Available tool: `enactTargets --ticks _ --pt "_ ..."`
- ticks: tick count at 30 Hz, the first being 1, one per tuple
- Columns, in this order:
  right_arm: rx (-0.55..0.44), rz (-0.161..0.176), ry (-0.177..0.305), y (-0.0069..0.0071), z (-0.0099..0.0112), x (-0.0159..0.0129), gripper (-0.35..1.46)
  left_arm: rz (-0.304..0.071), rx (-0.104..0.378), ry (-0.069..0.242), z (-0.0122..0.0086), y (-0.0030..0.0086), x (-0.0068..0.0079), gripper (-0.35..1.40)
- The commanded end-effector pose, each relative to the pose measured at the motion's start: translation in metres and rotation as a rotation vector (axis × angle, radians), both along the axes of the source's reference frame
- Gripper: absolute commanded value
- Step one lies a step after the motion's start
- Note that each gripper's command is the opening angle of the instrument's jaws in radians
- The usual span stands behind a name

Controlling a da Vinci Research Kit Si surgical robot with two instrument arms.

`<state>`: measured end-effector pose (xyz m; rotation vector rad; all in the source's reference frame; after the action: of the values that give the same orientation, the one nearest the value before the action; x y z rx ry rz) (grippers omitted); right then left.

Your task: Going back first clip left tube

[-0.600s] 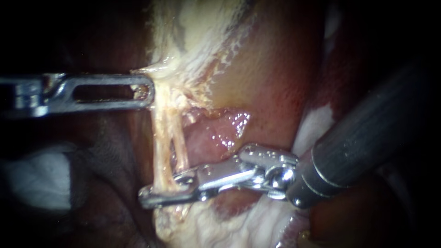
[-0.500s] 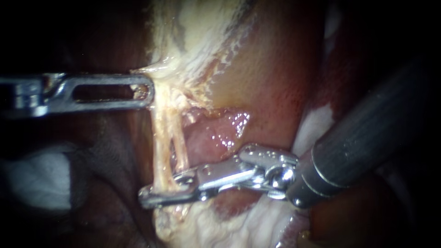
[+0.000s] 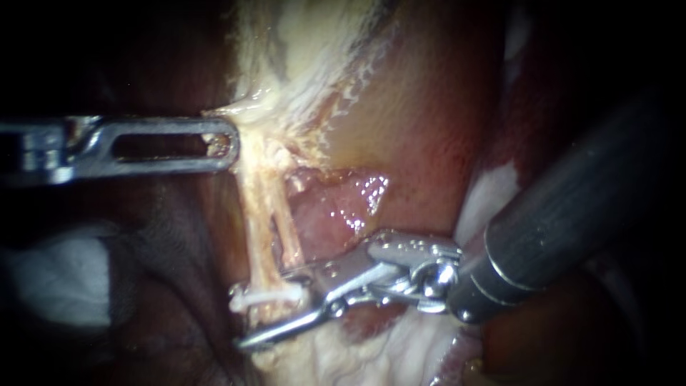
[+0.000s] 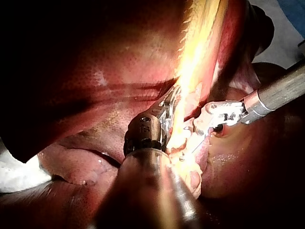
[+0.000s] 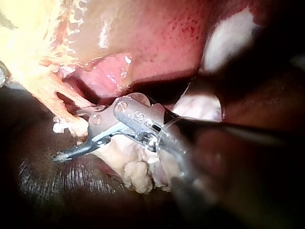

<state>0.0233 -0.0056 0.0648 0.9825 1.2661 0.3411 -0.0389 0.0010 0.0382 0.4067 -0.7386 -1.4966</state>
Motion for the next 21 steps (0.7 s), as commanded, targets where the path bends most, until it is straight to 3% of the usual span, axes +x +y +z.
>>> enactTargets --ticks 1,6,10,21 --pt "-0.014 0.006 0.010 0.0000 0.0000 0.0002 0.58 -0.001 0.000 0.000 -0.0001 0.0000 0.0000 -0.35" --pt "-0.058 0.045 0.053 0.0003 -0.0002 0.0008 0.60 -0.001 0.001 -0.001 -0.0003 -0.0001 -0.0001 -0.35" --pt "-0.111 0.053 0.072 0.0008 -0.0003 0.0012 0.60 0.000 0.003 -0.002 -0.0005 -0.0002 -0.0003 -0.35" --pt "-0.185 0.103 0.069 0.0023 -0.0003 0.0015 0.60 0.002 0.006 -0.007 -0.0010 -0.0005 -0.0007 -0.35"
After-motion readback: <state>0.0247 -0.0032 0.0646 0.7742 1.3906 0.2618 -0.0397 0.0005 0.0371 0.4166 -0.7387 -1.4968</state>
